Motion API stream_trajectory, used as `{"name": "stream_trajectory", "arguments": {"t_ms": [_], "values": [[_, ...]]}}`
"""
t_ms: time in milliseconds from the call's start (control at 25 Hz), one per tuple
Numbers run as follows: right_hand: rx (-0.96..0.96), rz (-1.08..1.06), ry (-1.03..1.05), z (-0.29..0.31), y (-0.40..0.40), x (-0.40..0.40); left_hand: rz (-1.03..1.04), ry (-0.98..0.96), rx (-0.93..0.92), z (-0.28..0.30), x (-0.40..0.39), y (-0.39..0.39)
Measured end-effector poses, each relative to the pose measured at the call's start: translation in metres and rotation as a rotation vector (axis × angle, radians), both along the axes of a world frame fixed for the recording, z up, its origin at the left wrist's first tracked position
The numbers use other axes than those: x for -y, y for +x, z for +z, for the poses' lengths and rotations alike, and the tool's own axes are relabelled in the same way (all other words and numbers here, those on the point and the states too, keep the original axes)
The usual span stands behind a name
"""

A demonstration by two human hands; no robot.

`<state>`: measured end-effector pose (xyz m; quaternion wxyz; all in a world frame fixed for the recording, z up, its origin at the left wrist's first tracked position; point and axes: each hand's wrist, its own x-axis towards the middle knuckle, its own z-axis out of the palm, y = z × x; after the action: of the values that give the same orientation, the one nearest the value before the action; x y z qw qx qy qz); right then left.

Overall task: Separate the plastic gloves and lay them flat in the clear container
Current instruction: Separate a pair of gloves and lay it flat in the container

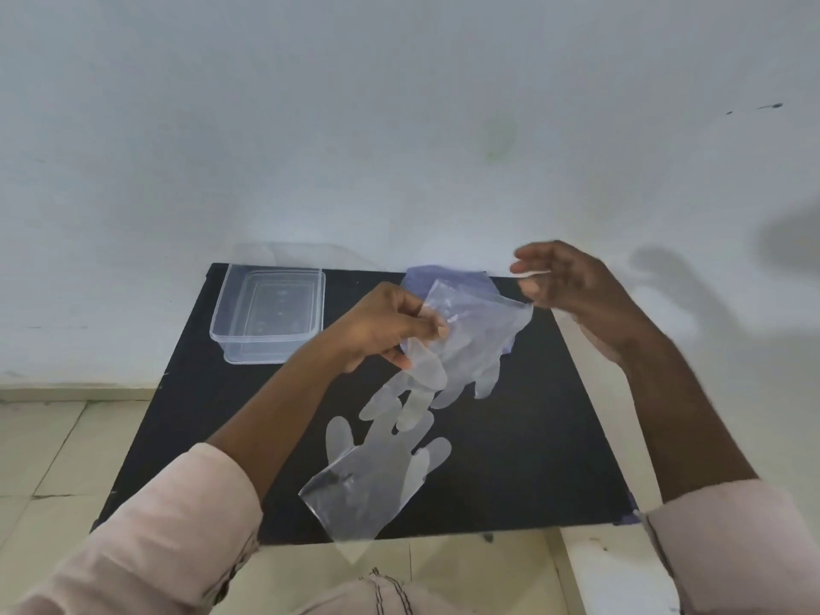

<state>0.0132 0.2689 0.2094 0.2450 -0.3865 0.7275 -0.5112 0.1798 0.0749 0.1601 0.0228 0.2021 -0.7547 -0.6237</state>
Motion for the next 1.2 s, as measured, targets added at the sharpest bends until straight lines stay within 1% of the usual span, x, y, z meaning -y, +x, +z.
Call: {"name": "stream_trajectory", "arguments": {"t_ms": [40,80,200,240,360,480,560,640,680,760,840,920,1000,1080,1200], "values": [[0.092,0.000,-0.030,-0.013,-0.004,-0.011,0.002,0.006,-0.001,0.002,0.001,0.001],[0.133,0.015,-0.010,-0.026,-0.005,-0.016,0.000,0.011,-0.003,0.004,0.002,0.001],[0.154,0.028,0.073,-0.054,0.000,-0.011,-0.005,0.037,-0.013,0.010,0.003,0.004],[0.168,0.007,0.059,-0.058,0.002,-0.007,-0.004,0.045,-0.016,0.012,0.002,0.005],[0.199,-0.068,-0.090,-0.060,0.006,0.004,-0.008,0.033,-0.017,0.014,0.005,0.012],[0.154,-0.087,-0.175,-0.055,0.011,0.009,0.045,0.012,0.009,0.003,0.014,0.028],[0.101,-0.039,-0.191,-0.053,0.017,0.013,0.110,-0.024,0.057,-0.010,0.022,0.043],[0.104,0.001,-0.192,-0.050,0.025,0.018,0.157,-0.068,0.113,-0.023,0.026,0.060],[0.109,0.019,-0.189,-0.048,0.029,0.021,0.149,-0.067,0.123,-0.029,0.026,0.066],[0.117,0.060,-0.168,-0.046,0.037,0.029,0.123,-0.032,0.098,-0.035,0.023,0.075],[0.105,0.097,-0.145,-0.043,0.045,0.035,0.113,0.030,0.030,-0.036,0.021,0.077],[0.051,0.103,-0.111,-0.039,0.051,0.039,0.119,0.132,-0.019,-0.032,0.025,0.073],[-0.001,0.099,-0.078,-0.030,0.058,0.045,0.117,0.196,-0.008,-0.028,0.032,0.071],[-0.060,0.090,-0.064,-0.020,0.068,0.054,0.086,0.195,0.043,-0.026,0.040,0.069],[-0.104,0.048,-0.056,-0.009,0.084,0.068,0.071,0.118,0.115,-0.029,0.045,0.066]]}}
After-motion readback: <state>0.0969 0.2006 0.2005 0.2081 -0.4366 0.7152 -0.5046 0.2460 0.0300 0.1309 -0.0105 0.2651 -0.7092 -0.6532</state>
